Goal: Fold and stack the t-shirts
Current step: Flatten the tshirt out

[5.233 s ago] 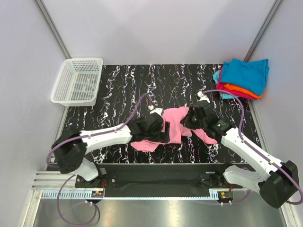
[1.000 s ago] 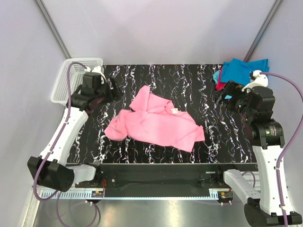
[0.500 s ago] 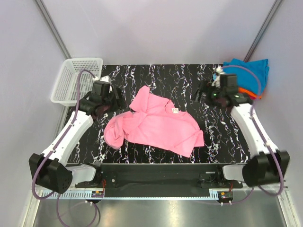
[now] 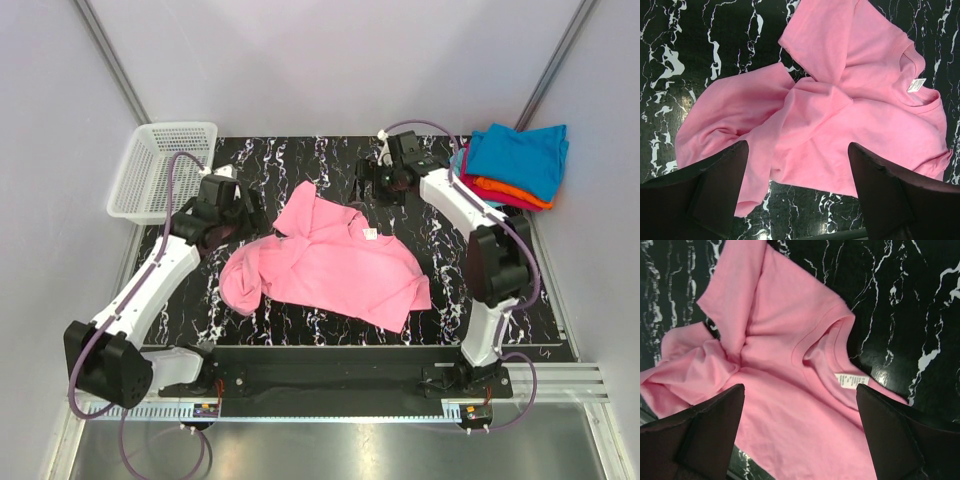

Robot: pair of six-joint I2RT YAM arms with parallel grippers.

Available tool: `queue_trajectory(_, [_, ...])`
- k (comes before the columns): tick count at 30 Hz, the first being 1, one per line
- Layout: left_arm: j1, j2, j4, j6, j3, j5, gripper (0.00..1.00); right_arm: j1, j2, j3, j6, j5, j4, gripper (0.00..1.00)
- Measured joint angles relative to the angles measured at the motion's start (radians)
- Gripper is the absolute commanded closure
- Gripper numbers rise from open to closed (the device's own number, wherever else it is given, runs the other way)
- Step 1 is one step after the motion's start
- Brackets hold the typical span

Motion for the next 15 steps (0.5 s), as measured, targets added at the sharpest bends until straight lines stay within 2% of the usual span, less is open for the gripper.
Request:
queue_trajectory(10, [0.000,-0.074,-0.004,0.000,-0.018,0.014,0.14,-0.002,0.302,0.153,-0.077,0.024,-0.013,0.00])
queue_trajectory(13, [-0.001,-0.076,-0.010,0.001,-0.018,0.023,0.14,-0.002,0.356,0.191,-0.089,0.016,-0.034,0.04])
queue_trajectory(15, [-0.001,-0.076,-0.014,0.002,-0.018,0.024,0.14,-0.002,0.360,0.212,-0.092,0.009,-0.034,0.11])
